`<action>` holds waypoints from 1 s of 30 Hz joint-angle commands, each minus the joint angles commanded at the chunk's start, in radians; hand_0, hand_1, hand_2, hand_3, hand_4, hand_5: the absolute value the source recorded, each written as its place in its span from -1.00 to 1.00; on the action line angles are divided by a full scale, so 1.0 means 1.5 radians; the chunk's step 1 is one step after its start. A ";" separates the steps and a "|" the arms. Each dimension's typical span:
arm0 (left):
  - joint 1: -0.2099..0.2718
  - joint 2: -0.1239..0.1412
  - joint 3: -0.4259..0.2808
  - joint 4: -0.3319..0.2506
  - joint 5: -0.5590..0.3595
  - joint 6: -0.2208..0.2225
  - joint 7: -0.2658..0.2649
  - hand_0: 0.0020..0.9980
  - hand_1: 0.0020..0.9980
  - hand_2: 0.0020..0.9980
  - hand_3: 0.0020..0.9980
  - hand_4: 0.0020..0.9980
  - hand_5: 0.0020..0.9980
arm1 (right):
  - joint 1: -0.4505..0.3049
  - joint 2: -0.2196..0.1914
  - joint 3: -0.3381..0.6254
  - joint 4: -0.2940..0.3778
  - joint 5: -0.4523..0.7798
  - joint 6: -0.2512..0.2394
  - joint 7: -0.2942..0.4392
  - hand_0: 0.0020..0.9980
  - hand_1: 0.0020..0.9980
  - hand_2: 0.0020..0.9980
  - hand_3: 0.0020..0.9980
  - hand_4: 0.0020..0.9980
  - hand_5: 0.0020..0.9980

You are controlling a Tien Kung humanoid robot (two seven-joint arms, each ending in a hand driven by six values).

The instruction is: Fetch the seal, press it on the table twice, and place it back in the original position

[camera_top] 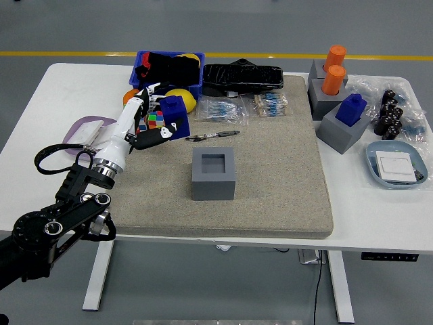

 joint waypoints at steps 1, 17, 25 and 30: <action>0.002 0.001 -0.001 0.005 -0.003 0.003 -0.004 0.31 0.10 0.34 0.71 0.32 -1.00 | 0.000 0.000 0.000 0.000 0.000 0.000 0.000 0.57 0.37 0.33 0.24 0.58 -0.11; 0.034 0.000 0.053 0.088 -0.040 0.040 -0.050 0.30 0.10 0.29 0.69 0.33 -1.00 | -0.002 0.002 -0.002 0.000 -0.001 0.000 0.002 0.57 0.37 0.33 0.24 0.58 -0.11; 0.041 -0.004 0.080 0.118 -0.070 0.053 -0.076 0.30 0.11 0.27 0.68 0.37 -1.00 | -0.003 0.001 -0.006 0.000 0.000 0.000 0.004 0.57 0.37 0.33 0.24 0.58 -0.11; 0.044 -0.008 0.097 0.134 -0.091 0.061 -0.090 0.29 0.11 0.26 0.68 0.38 -1.00 | -0.003 0.002 -0.010 0.000 0.001 0.001 0.004 0.57 0.37 0.32 0.24 0.58 -0.11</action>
